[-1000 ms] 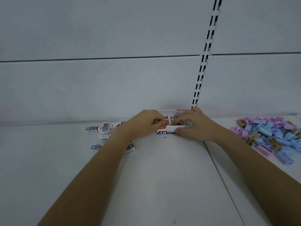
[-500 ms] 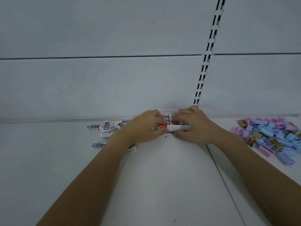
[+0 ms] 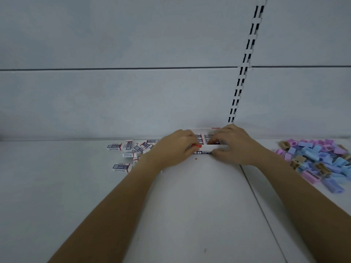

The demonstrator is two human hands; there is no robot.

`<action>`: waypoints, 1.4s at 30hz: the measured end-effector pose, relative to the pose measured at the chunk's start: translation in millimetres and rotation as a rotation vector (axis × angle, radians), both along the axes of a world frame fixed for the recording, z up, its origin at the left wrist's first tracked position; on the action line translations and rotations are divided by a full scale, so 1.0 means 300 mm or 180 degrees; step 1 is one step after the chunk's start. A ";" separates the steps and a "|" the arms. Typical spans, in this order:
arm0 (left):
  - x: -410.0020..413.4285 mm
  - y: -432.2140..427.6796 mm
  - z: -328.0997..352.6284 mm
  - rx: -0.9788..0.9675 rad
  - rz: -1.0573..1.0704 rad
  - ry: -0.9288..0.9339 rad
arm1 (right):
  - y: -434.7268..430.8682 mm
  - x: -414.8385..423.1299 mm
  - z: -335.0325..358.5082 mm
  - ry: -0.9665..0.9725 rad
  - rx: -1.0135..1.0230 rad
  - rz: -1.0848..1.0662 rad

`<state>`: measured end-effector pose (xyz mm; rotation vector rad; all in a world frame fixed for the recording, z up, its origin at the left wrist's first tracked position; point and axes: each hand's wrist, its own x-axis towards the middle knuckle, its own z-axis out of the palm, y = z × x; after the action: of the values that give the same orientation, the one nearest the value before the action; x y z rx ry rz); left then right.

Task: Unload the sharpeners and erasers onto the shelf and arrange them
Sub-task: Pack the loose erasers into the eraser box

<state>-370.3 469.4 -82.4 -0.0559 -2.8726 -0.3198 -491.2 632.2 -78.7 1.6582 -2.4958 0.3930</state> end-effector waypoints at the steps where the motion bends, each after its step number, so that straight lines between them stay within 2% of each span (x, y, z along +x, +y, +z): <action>1: 0.004 0.002 0.005 -0.0013 0.0048 0.0056 | 0.002 0.004 0.001 -0.0012 -0.0044 0.0039; 5: 0.033 -0.030 0.075 0.0301 0.0209 0.0389 | -0.004 0.028 0.010 -0.0099 -0.0516 0.0243; 11: 0.163 -0.211 0.092 0.0462 0.0656 0.0448 | -0.094 0.158 -0.002 0.0128 -0.1131 0.0735; 19: 0.243 -0.303 0.076 0.0447 0.1060 0.0128 | -0.249 0.326 -0.020 -0.0033 -0.0651 0.0982; 23: 0.255 -0.312 0.063 0.0483 0.1153 -0.0035 | -0.282 0.361 -0.049 0.0030 -0.0847 0.0774; 28: 0.254 -0.296 0.052 0.0658 0.1049 -0.0226 | -0.257 0.335 -0.078 -0.0268 -0.1076 0.0716; 32: 0.235 -0.261 0.046 0.0619 0.1023 -0.0131 | -0.219 0.330 -0.071 -0.0371 -0.1395 0.0609; 39: 0.218 -0.215 0.041 0.0386 0.1302 -0.0197 | -0.173 0.267 -0.048 -0.0942 -0.1738 0.0383; 42: 0.211 -0.199 0.044 0.0320 0.1288 -0.0072 | -0.164 0.253 -0.040 -0.1458 -0.1831 0.0203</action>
<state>-307.1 409.7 -69.2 0.5411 -2.7951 -0.3815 -415.2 583.1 -90.7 1.5210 -2.2588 1.4797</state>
